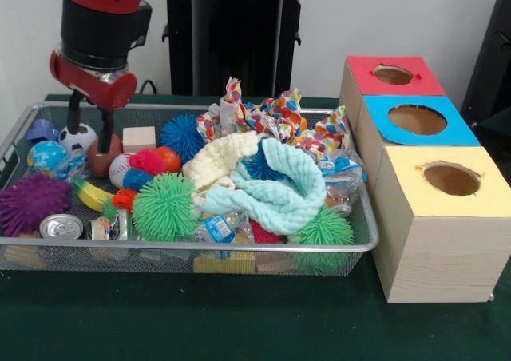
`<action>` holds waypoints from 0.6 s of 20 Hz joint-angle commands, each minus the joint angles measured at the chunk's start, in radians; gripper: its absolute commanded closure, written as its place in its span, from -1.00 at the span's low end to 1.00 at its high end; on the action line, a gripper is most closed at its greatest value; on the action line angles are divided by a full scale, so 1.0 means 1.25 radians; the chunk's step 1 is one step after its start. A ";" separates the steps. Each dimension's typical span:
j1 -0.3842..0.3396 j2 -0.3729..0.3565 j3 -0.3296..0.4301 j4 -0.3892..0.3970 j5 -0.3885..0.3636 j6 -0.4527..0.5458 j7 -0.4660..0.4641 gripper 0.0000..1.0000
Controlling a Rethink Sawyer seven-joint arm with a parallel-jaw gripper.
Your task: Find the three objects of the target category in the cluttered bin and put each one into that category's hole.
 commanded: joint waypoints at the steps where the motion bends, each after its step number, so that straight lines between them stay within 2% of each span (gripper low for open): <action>1: 0.050 -0.030 0.041 0.081 0.067 0.136 0.065 -1.00; 9: 0.098 -0.090 0.018 0.094 0.109 0.191 0.077 -1.00; 12: 0.106 -0.071 0.017 0.102 0.131 0.168 0.106 -1.00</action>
